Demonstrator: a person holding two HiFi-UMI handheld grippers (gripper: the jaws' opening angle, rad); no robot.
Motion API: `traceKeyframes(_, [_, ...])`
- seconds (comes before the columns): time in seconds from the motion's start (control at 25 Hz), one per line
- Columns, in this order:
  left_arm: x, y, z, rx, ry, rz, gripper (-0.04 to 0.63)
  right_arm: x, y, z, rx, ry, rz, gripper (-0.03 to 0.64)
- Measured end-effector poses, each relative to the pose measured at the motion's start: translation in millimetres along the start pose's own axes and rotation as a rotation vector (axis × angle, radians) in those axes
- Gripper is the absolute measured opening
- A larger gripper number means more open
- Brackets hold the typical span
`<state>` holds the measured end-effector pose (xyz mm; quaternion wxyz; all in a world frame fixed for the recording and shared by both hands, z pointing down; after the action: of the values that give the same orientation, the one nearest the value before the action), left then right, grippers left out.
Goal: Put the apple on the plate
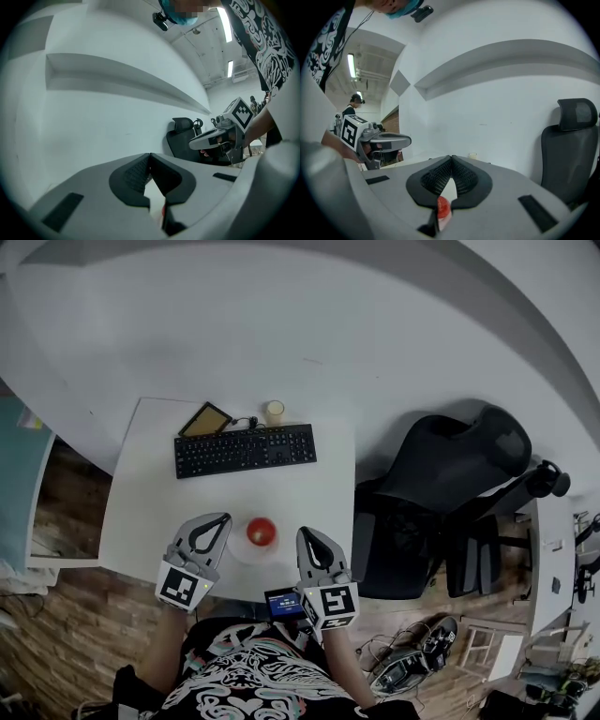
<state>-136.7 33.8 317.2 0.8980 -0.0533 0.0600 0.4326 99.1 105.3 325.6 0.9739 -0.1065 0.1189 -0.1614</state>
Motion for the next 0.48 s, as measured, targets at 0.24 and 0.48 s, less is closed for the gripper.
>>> traceKeyframes(0.24, [-6.0,3.5,0.2,-0.006,0.007,-0.020,0.015,-0.4,-4.6,-1.2,-0.005,-0.006,-0.008,0.028])
traceKeyframes(0.48, [-7.2,3.5,5.1,-0.019,0.015,-0.023,0.015,-2.4,-7.4,2.5,-0.016,-0.010,-0.018,0.028])
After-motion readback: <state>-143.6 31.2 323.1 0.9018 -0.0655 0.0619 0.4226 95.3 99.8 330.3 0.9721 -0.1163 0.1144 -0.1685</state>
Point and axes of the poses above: the fingertips, and each gripper's own axes: y backward along the fingers, x to its right, z out of its underside, the point moved 10 cm from there along y, backward along the fingers, and after that the axes turned 15 degrees about y, right-handed, at the moved point
